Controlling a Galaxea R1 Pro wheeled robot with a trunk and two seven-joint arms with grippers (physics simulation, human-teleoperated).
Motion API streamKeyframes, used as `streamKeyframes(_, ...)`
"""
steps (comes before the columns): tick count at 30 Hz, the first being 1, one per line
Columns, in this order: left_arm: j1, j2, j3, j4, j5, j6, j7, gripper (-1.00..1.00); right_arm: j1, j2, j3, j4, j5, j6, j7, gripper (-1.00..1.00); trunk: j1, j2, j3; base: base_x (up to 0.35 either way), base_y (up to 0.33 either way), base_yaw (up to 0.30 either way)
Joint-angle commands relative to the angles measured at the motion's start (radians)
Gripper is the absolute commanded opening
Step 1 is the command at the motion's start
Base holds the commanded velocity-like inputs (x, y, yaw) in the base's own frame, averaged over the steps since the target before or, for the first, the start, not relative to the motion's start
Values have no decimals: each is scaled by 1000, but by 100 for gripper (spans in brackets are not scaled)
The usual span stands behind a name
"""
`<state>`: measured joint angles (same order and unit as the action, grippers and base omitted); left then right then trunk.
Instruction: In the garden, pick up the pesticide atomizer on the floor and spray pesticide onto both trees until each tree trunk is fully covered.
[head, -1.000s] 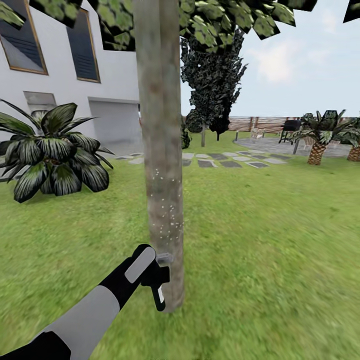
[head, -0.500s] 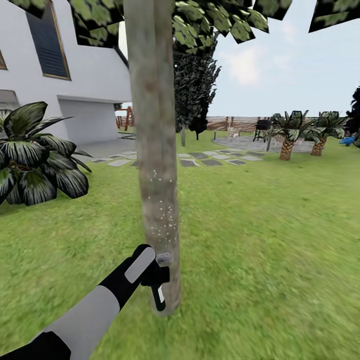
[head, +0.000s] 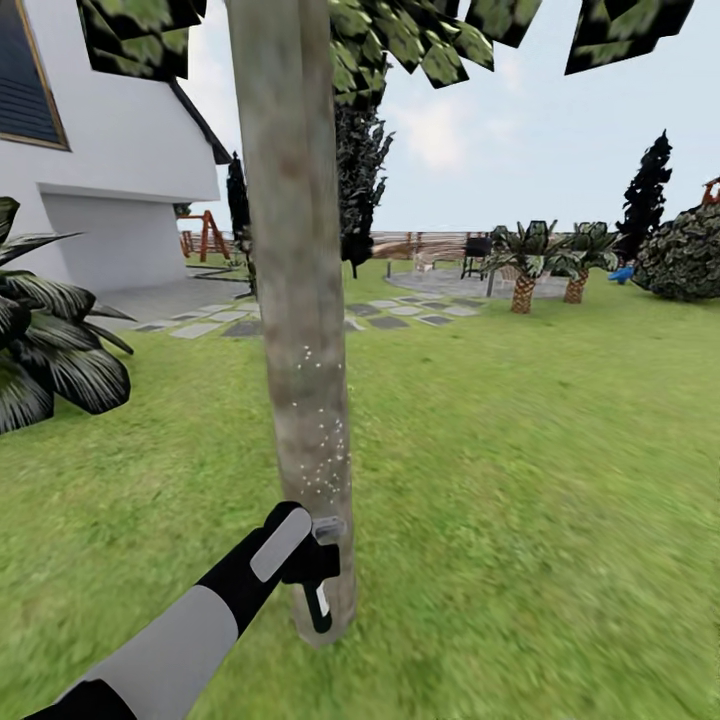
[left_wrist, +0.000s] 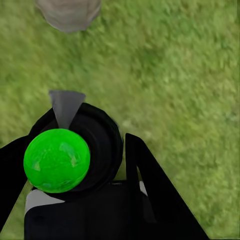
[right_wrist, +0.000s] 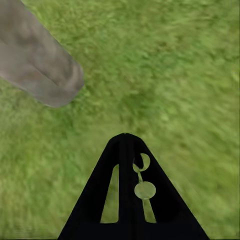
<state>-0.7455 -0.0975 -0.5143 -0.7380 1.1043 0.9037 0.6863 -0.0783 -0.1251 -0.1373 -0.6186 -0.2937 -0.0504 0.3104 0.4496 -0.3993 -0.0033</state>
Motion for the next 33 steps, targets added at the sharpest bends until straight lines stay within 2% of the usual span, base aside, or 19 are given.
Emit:
streamKeyframes(1,2,1,-3,-1,7,0,5,-100,-6,-6,-8,1,-23,22,32,-100,0,-1,-1,72,335,-248)
streamKeyframes(9,12,12,-3,0,4,0,-2,-100,-12,-10,-15,-1,-36,41,53,-100,0,-1,-2,51,335,-130)
streamKeyframes(13,13,19,-4,-1,4,0,-2,-100,-12,-11,-16,0,-38,8,52,-100,0,-1,-2,5,335,-265)
streamKeyframes(20,13,21,-3,-5,4,0,-2,-100,-12,-11,-16,0,-39,-1,47,-100,0,-1,-2,-4,335,-285)
streamKeyframes(33,14,21,-4,-4,4,-13,-2,-100,-12,-9,-16,0,-38,-2,42,-100,0,-1,-3,-136,312,-274)
